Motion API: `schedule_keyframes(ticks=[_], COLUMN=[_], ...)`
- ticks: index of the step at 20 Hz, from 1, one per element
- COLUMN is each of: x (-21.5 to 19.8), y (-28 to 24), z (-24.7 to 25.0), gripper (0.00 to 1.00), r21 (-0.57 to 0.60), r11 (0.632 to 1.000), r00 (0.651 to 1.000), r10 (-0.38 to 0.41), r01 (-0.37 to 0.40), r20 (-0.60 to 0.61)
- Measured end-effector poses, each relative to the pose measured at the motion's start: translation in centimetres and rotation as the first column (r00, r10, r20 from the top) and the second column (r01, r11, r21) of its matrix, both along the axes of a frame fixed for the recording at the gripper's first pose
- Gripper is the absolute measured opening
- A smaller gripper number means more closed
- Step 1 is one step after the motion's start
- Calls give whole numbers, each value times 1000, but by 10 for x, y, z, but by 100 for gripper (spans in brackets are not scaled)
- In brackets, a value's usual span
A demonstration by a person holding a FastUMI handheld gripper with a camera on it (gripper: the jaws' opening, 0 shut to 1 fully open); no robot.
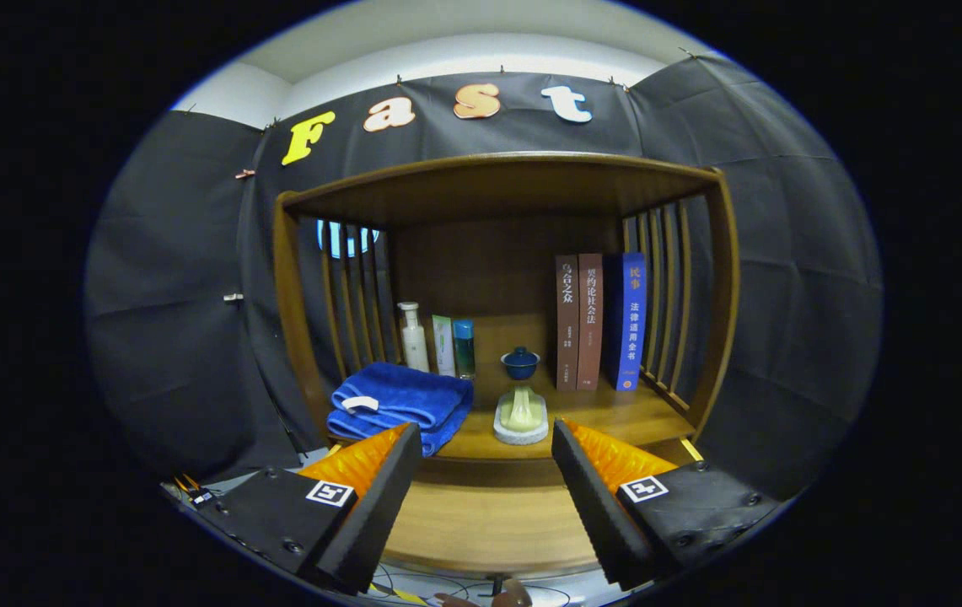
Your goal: Pull open the drawer, take out the items inside it, and place them on the countertop above the cabinet.
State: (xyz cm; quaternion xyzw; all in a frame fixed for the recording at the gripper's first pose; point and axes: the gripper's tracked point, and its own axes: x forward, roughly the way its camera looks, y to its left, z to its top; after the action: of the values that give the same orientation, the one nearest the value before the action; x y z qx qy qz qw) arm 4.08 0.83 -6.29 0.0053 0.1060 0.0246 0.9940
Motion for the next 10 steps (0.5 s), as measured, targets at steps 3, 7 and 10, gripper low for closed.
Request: schedule_keyframes(ticks=[3, 7, 10], x=[-37, -75, -87], y=[0, -11, -18], z=[-20, -65, -113], gripper=[99, 99, 99], r21=[46, 27, 21], r11=[999, 999, 998], r00=[999, 998, 998], r10=[-5, -39, -62], r01=[3, 38, 62], r20=[33, 43, 2])
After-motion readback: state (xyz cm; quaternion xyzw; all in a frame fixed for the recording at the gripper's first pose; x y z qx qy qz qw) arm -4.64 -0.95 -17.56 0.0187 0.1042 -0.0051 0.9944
